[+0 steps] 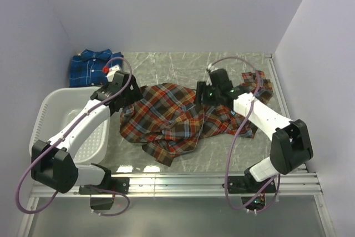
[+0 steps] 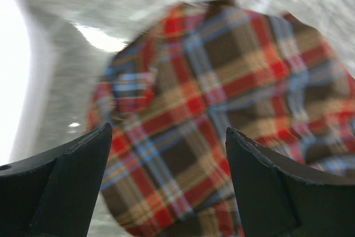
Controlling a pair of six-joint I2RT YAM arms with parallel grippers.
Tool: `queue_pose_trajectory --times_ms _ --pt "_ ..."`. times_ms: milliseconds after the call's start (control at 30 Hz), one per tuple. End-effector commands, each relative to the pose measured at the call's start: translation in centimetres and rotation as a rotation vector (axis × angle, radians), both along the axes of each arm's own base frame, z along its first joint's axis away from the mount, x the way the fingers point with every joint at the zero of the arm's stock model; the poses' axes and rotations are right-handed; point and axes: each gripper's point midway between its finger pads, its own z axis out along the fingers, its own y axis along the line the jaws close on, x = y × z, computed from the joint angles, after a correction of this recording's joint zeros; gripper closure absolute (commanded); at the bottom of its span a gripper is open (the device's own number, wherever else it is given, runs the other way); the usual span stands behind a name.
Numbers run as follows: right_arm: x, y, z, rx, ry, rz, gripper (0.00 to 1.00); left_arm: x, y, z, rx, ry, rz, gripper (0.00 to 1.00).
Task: Fold and stack the long sleeve shirts
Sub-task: Flatten the shirt out
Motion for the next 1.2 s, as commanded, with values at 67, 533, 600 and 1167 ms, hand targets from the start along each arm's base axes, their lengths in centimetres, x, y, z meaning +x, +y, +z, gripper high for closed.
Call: queue_pose_trajectory --times_ms 67,533,600,1167 --pt "-7.1 1.9 -2.1 -0.029 0.123 0.124 0.32 2.0 -5.4 -0.2 -0.14 0.004 -0.171 0.11" --pt "-6.6 -9.4 -4.8 -0.003 0.141 -0.431 0.31 9.7 -11.0 -8.0 -0.137 0.134 -0.217 0.14" --pt "-5.9 -11.2 -4.9 0.016 0.129 -0.511 0.31 10.5 -11.3 -9.3 -0.126 0.16 -0.205 0.15" --pt "9.4 -14.0 -9.7 0.078 0.249 -0.681 0.36 9.5 -5.8 -12.5 -0.302 0.281 -0.057 0.22"
